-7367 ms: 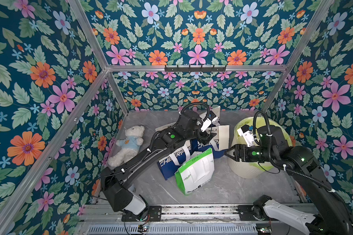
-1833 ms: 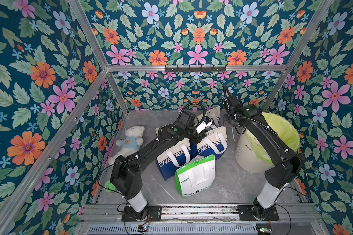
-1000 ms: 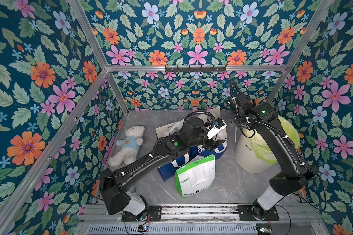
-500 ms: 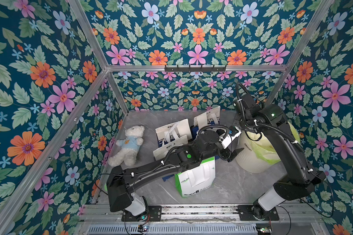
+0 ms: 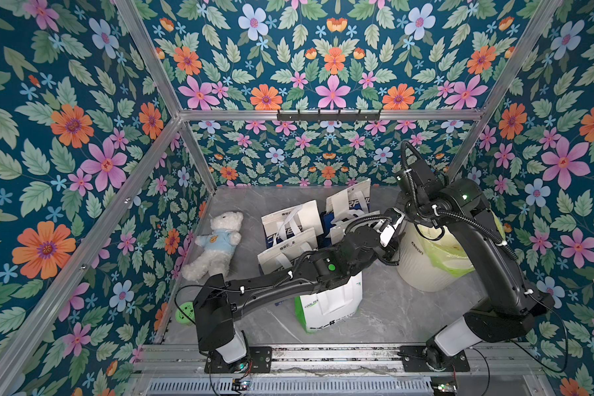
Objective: Shred takeout receipts and throw away
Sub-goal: Shred the takeout receipt.
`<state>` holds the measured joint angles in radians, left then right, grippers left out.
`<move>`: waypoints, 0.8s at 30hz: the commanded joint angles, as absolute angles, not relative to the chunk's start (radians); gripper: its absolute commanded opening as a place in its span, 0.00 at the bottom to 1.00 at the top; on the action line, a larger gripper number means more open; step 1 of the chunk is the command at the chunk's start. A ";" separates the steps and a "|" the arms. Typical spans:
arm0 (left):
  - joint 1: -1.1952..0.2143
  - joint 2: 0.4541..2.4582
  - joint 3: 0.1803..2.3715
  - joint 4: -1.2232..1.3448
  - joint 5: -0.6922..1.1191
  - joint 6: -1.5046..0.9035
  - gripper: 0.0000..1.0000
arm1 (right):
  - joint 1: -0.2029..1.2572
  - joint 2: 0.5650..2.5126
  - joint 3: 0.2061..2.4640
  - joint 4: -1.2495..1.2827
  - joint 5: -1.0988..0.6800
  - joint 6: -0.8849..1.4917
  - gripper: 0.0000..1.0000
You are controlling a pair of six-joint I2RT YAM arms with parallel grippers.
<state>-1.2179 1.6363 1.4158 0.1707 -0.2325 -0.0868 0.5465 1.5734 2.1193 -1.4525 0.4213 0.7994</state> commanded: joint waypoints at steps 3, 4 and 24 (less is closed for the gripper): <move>-1.219 1.645 1.433 0.208 -0.305 -0.138 0.00 | 0.547 1.566 2.113 -1.442 0.360 0.790 0.00; -1.218 1.648 1.435 0.209 -0.301 -0.139 0.00 | 0.548 1.564 2.110 -1.435 0.346 0.786 0.00; -1.134 1.381 1.067 0.486 0.076 -0.269 0.00 | 0.154 0.944 1.396 -0.586 -0.649 0.394 0.97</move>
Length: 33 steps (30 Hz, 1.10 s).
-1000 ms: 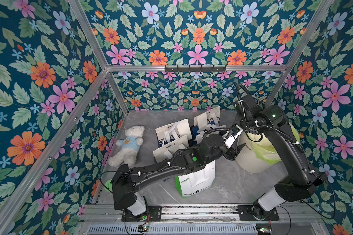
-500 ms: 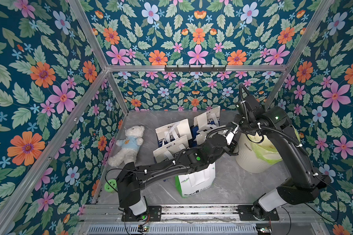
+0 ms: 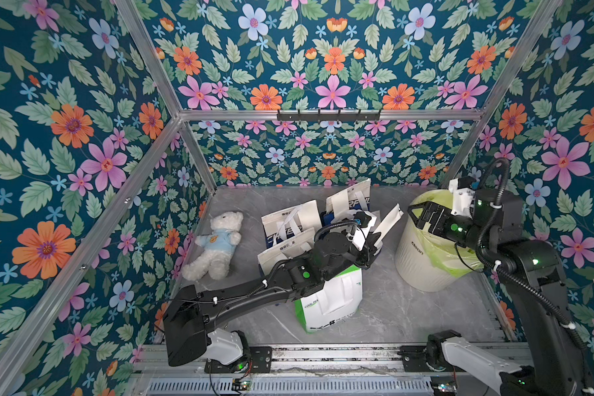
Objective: Shred takeout receipts and throw away
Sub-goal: Shred the takeout receipt.
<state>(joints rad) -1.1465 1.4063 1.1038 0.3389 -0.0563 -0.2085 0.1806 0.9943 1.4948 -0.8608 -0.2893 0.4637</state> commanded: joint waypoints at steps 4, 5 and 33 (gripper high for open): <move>-1.116 1.342 0.993 0.632 0.202 -0.338 0.00 | 0.149 0.877 1.240 -0.408 -0.733 0.454 0.97; -1.112 1.334 0.977 0.663 0.229 -0.357 0.00 | 0.148 0.866 1.211 -0.364 -0.755 0.472 0.96; -1.055 1.275 0.864 0.902 0.247 -0.561 0.00 | 0.138 0.807 1.118 -0.076 -0.905 0.605 0.38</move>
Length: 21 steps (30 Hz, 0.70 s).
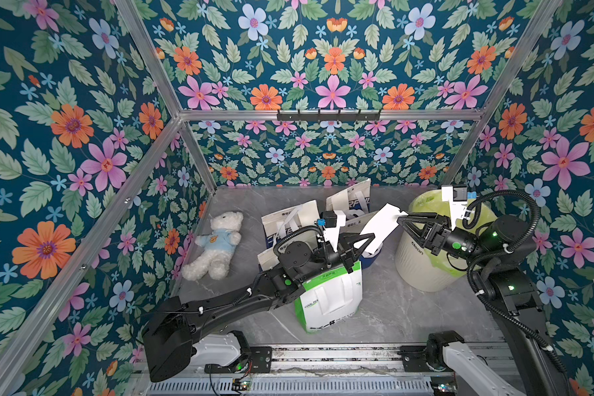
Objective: Shred takeout receipts and throw away
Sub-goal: Shred the takeout receipt.
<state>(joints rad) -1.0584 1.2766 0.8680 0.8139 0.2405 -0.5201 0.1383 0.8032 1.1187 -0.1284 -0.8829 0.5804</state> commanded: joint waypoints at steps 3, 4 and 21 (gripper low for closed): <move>-1.053 1.283 0.865 0.911 0.257 -0.572 0.00 | 0.138 0.813 1.118 -0.056 -0.912 0.620 0.32; -1.052 1.288 0.867 0.911 0.262 -0.575 0.00 | 0.138 0.814 1.119 -0.054 -0.914 0.623 0.27; -1.020 1.257 0.951 0.674 0.300 -0.466 0.99 | 0.138 0.842 1.216 -0.284 -0.879 0.533 0.00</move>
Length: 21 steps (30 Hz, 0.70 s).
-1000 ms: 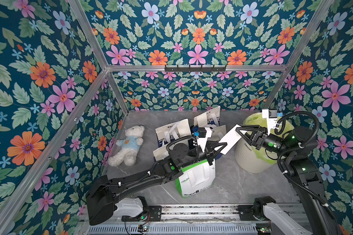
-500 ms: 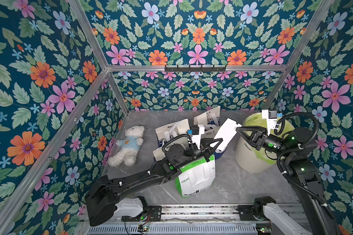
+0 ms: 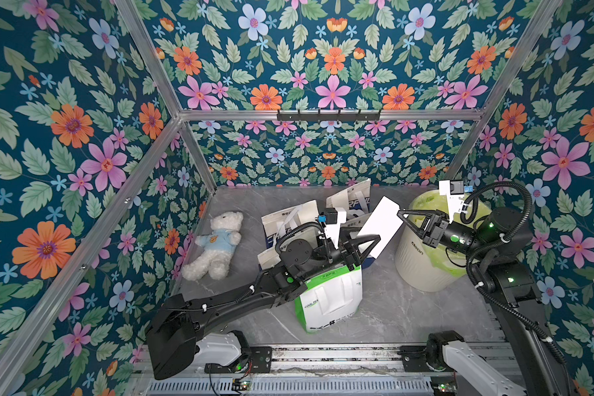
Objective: Shred takeout receipts and throw away
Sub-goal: Shred the takeout receipt.
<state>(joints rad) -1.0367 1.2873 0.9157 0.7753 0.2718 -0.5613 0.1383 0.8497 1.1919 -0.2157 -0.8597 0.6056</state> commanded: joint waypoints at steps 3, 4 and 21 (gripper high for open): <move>-0.975 1.209 1.026 0.491 0.363 -0.310 1.00 | 0.138 0.836 1.249 -0.362 -0.934 0.463 0.00; -0.959 1.200 1.057 0.433 0.387 -0.266 0.99 | 0.137 0.836 1.256 -0.381 -0.944 0.451 0.00; -0.882 1.368 1.437 0.106 0.881 -0.105 0.75 | 0.138 0.838 1.304 -0.431 -1.145 0.458 0.00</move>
<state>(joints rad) -0.8818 1.3693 1.4322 0.1104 0.8101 -0.1200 0.1383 0.8356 1.2930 -0.4168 -1.1011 0.4717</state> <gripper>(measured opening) 0.742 0.049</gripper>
